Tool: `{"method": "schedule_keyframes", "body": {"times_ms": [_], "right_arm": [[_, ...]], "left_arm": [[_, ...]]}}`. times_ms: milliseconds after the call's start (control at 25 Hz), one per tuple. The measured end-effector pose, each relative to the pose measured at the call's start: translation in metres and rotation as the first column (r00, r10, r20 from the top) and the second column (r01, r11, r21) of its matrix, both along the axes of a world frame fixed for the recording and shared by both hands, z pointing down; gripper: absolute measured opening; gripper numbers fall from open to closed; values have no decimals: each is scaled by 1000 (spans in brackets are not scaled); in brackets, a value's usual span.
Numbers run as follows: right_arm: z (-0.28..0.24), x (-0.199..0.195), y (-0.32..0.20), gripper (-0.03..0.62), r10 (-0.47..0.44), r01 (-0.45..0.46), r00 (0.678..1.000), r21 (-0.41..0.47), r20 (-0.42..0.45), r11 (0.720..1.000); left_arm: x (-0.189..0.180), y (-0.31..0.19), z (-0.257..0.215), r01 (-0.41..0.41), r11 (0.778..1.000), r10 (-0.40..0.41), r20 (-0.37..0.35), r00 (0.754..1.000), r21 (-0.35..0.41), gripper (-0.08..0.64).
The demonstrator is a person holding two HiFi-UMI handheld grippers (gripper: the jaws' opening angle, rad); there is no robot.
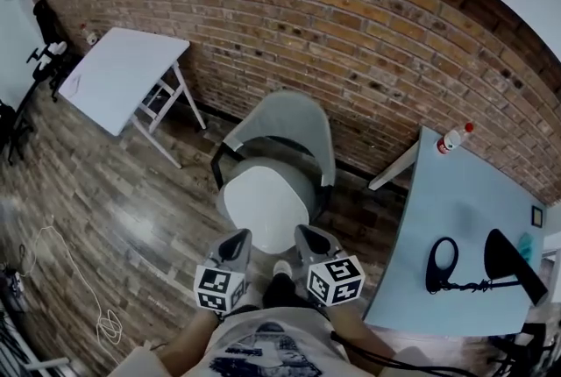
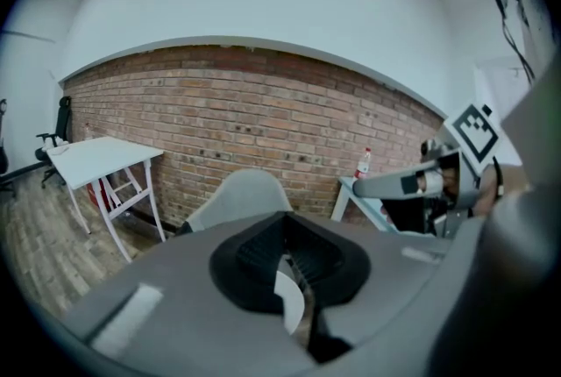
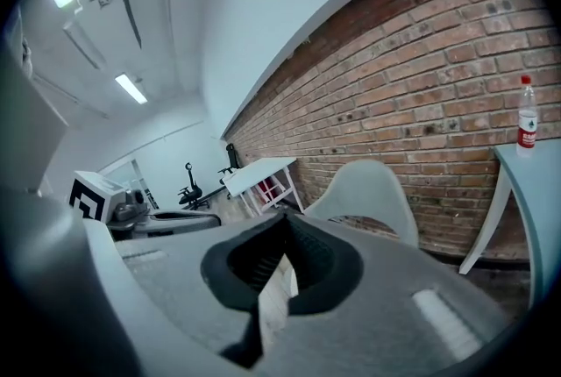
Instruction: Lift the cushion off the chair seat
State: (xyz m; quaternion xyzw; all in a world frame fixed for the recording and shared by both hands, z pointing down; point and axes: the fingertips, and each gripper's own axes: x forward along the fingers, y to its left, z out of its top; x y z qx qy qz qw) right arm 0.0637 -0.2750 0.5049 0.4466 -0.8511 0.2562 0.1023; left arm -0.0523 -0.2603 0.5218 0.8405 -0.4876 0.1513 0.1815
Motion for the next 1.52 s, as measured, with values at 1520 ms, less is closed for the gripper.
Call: {"method": "schedule_keyframes", "body": {"times_ms": [1520], "right_arm": [[322,-42,-186,2,-39,17,990,-157,-138,987]], "left_arm": [[-99,-104,347,259,905,-281,-19,959,-338,79]]}}
